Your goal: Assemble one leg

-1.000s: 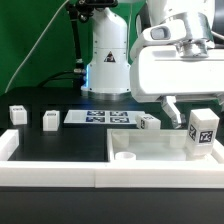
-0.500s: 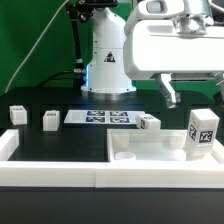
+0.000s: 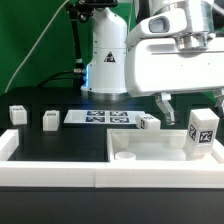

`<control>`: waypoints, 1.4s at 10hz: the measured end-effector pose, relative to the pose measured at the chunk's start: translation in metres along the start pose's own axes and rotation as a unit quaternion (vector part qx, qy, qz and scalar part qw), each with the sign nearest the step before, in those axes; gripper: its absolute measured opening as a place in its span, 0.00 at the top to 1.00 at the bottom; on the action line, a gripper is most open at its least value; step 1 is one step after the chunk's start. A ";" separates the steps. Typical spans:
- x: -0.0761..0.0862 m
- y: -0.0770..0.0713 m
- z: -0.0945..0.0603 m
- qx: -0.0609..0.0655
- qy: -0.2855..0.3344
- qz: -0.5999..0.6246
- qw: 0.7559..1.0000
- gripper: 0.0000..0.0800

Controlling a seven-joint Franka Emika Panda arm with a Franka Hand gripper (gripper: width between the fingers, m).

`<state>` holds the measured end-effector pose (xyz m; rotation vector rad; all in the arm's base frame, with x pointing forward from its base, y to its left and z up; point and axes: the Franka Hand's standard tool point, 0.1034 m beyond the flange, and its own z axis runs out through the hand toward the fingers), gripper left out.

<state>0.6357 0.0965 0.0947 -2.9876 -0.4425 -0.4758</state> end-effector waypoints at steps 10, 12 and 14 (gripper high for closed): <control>0.007 -0.006 0.004 0.052 -0.167 0.003 0.985 0.51; 0.007 -0.006 0.004 0.052 -0.167 0.003 0.985 0.64; 0.007 -0.006 0.004 0.049 -0.164 0.026 0.985 0.64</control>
Offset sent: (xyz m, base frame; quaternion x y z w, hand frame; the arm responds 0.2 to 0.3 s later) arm 0.0107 -0.0032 -0.0022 0.0057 -0.1475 -0.0130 0.9890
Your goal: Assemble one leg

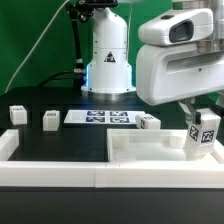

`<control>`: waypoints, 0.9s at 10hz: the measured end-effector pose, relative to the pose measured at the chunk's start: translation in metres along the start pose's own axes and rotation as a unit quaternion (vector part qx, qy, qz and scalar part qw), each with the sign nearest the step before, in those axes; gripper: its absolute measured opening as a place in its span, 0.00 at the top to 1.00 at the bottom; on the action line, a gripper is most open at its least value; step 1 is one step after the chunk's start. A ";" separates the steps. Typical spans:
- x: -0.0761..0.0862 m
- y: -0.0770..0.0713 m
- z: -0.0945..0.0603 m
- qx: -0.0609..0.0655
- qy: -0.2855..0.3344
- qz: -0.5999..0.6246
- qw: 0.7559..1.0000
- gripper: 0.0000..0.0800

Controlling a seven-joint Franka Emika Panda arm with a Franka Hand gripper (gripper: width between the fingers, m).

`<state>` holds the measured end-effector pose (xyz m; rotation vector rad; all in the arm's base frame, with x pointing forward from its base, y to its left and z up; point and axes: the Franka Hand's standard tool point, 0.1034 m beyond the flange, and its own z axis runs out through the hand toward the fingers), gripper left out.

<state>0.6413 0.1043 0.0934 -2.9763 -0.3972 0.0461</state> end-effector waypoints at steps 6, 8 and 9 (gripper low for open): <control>-0.014 -0.009 0.003 0.002 0.024 0.322 0.946 0.63; -0.013 -0.006 0.002 0.001 0.030 0.433 0.901 0.63; -0.012 -0.005 0.002 0.001 0.035 0.485 0.874 0.63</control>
Offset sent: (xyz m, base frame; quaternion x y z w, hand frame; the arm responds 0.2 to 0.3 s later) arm -0.0185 0.0157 -0.0026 -0.0298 0.0324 0.3122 0.9490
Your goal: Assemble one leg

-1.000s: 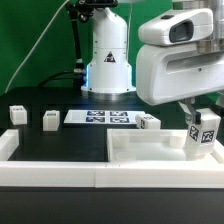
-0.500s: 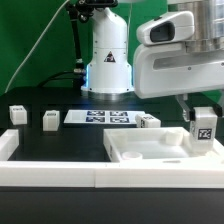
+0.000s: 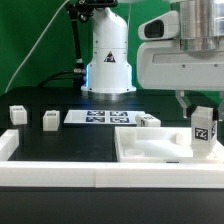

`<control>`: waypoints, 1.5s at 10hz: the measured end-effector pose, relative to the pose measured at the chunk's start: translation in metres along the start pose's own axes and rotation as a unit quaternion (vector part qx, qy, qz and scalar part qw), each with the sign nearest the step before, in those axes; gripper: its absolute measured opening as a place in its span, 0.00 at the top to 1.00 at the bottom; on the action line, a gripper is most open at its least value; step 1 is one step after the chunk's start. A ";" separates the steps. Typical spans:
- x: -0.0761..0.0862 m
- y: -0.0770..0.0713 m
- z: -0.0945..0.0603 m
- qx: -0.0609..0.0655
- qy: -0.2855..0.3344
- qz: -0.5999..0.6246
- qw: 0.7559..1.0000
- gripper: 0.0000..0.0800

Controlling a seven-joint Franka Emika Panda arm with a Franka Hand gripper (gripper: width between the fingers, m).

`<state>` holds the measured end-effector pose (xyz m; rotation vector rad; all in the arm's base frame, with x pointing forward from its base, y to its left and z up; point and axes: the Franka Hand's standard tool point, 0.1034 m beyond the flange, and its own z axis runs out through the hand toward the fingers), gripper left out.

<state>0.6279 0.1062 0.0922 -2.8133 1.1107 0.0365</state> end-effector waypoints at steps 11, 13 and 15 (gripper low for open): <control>-0.006 -0.007 0.001 0.009 0.011 0.023 1.000 0.20; -0.003 -0.004 0.002 0.007 0.013 -0.098 0.995 0.19; -0.001 0.000 0.003 0.005 0.014 -0.186 0.982 0.19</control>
Offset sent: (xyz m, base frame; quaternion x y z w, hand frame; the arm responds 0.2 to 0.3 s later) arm -0.0006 0.0081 -0.0052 -0.0004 -0.0152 0.1947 0.9808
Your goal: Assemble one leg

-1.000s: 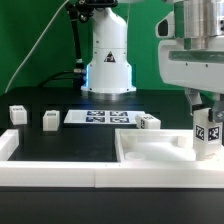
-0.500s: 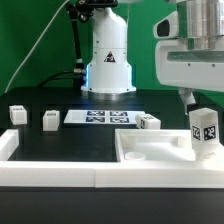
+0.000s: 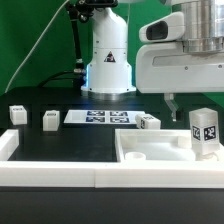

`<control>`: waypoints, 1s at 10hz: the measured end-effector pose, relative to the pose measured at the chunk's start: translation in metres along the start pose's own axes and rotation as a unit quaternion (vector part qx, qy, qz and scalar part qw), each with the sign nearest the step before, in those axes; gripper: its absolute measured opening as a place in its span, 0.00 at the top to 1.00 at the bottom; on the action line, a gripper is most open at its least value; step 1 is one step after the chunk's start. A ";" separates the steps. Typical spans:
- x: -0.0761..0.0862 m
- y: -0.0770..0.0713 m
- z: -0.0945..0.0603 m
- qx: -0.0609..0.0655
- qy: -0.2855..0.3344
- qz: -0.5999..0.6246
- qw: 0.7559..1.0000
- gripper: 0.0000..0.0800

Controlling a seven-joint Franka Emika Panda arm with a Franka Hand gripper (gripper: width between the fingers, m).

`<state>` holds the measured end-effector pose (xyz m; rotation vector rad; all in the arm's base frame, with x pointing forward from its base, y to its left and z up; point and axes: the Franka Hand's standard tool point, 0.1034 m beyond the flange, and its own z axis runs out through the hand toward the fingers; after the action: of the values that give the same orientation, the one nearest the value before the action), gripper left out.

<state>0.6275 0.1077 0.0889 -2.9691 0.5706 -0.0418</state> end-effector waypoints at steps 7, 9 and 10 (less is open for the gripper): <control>0.001 0.000 0.000 -0.003 0.005 -0.246 0.969 0.36; 0.001 0.000 0.000 -0.003 0.005 -0.237 0.971 0.55; 0.001 -0.001 -0.001 -0.003 0.005 -0.228 0.974 0.63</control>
Offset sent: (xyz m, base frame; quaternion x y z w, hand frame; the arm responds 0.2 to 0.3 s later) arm -0.0028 0.0106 0.0018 0.0195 -0.0140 -0.3337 0.9424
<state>0.6286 0.1079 0.0895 -3.0366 -0.1211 -0.0965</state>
